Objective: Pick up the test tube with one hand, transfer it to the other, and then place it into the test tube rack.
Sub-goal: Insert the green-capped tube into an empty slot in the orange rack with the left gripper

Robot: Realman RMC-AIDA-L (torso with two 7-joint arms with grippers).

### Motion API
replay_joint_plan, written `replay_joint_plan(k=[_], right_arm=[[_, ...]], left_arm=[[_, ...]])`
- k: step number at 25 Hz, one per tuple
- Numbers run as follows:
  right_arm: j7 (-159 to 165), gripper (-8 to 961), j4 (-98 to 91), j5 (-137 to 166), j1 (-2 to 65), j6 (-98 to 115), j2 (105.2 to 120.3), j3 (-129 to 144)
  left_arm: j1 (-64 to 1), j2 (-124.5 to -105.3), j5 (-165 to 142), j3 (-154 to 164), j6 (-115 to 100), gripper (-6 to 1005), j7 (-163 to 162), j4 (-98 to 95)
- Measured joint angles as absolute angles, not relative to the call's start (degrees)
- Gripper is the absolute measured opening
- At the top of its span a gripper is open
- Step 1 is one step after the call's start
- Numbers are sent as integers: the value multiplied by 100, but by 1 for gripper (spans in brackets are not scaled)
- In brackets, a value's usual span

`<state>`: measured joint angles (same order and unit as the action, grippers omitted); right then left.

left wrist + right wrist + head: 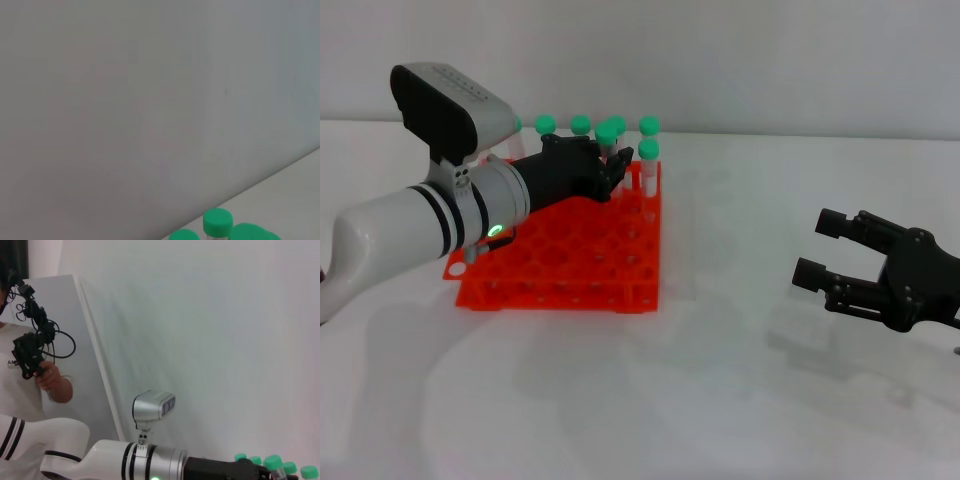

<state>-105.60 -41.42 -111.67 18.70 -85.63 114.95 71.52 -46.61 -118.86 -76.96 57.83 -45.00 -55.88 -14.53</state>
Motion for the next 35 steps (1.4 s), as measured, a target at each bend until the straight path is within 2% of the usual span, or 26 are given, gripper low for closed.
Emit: replay_joint_plan(k=[18,28,33,35], right_arm=[[-10547,863,-4059,-11171,1941,-8424,11505,7146],[-10590,864,-4060,-11156,1943,-8407,11502,7113],[-10707,864,-4058,-11114,1951,-8366,11499,7065],[-10791,864,-4056,-11114,1943,-8367,11498,7024]], left_arm=[[-4663,-11909,-7553,5734,-4194,387,-5589,-1486],[-4530,-11910,-7341,5730,-4311,598,-5424,-1518],[-4126,-11909,-6996,5739,-4819,799,-5071,-1653],[-3660,-11912,-6943,5744,-5330,852,-4982,-1983]])
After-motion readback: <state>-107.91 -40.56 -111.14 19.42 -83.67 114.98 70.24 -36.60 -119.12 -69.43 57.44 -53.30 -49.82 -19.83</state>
